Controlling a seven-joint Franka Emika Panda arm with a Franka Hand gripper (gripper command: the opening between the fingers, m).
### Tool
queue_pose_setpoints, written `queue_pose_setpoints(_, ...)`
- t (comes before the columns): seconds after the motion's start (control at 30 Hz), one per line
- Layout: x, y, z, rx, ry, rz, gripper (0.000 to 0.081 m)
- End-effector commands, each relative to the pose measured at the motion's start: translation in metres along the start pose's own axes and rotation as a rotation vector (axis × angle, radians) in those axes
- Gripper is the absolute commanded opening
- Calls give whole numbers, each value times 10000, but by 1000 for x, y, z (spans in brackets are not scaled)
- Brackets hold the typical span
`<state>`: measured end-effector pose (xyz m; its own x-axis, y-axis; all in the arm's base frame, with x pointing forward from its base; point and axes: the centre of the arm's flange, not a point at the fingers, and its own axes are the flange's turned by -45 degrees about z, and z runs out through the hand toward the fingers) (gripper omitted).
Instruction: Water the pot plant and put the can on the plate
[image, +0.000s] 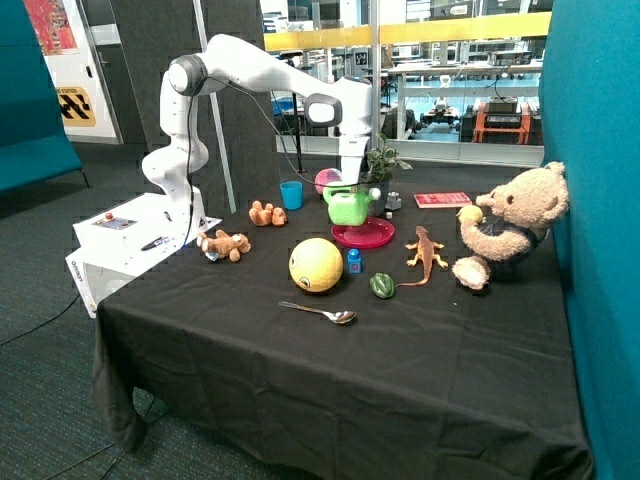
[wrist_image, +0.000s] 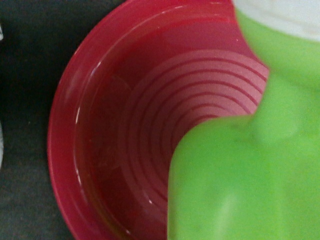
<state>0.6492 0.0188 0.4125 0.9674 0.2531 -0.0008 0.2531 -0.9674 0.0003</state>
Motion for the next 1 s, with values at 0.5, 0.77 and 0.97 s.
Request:
queue_pose_setpoints(0.5,18,-5,25,3,8,-306,0)
queue_pose_setpoints(0.77,19,-3,33,3,8,-240,0)
queue_pose_setpoints(0.97,21,1,36,3,8,-163,0)
